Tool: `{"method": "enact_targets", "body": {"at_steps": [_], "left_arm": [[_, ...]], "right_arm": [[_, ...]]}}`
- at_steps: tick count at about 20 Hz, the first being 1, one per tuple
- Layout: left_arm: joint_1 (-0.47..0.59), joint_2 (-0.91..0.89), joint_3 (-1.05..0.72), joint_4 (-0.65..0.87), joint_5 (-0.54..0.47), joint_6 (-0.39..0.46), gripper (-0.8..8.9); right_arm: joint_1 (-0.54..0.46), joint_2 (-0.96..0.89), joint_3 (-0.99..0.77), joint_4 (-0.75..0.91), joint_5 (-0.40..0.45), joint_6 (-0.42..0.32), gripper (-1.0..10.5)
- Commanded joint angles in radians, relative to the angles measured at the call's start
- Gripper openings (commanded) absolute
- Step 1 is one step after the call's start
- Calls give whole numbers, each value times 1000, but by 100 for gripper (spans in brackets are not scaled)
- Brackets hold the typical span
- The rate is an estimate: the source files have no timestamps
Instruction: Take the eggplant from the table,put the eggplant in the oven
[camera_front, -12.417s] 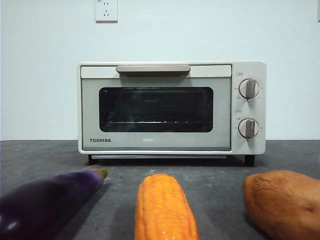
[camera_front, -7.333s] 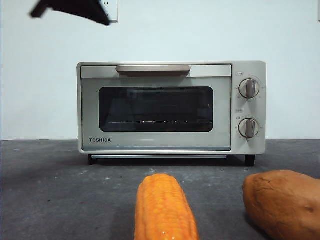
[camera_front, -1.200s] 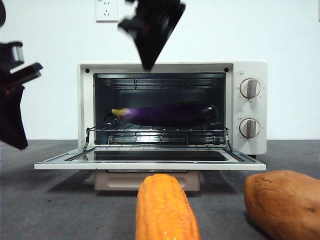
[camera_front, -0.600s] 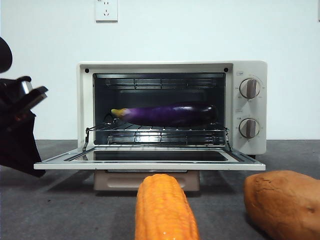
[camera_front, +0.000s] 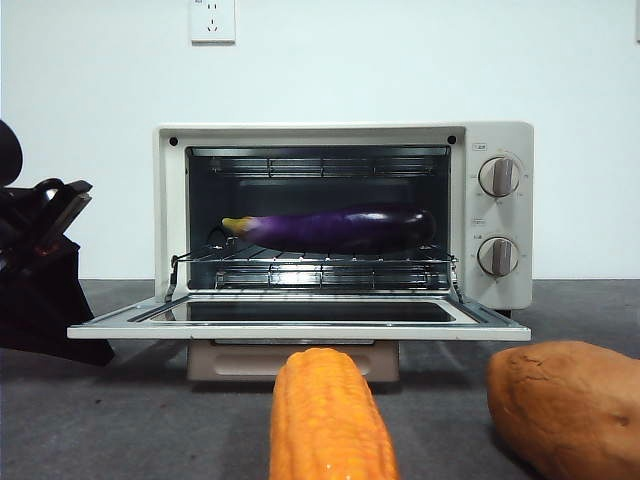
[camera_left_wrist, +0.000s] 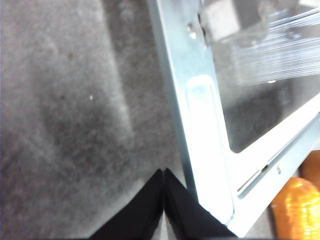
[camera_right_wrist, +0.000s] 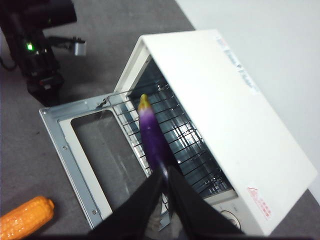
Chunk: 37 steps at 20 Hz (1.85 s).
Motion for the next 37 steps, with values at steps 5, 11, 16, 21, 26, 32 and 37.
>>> {"method": "enact_targets", "body": {"at_steps": [5, 11, 16, 21, 26, 32, 37], "left_arm": [[10, 43, 5, 26, 125, 24, 6], [19, 43, 16, 45, 220, 24, 6], [39, 43, 67, 37, 248, 2, 6], [68, 43, 176, 38, 298, -75, 6], [87, 43, 339, 26, 360, -188, 6], [85, -45, 499, -235, 303, -88, 6], [30, -244, 502, -431, -56, 100, 6]], "right_arm": [[12, -42, 13, -3, 3, 50, 3], [12, -77, 13, -45, 2, 95, 3], [12, -92, 13, -120, 1, 144, 3], [12, -93, 12, -216, -51, 212, 3], [12, -92, -13, -231, -185, 236, 3], [11, -92, -161, -137, -233, 180, 3], [-35, -92, -347, -36, -197, 54, 3]]}}
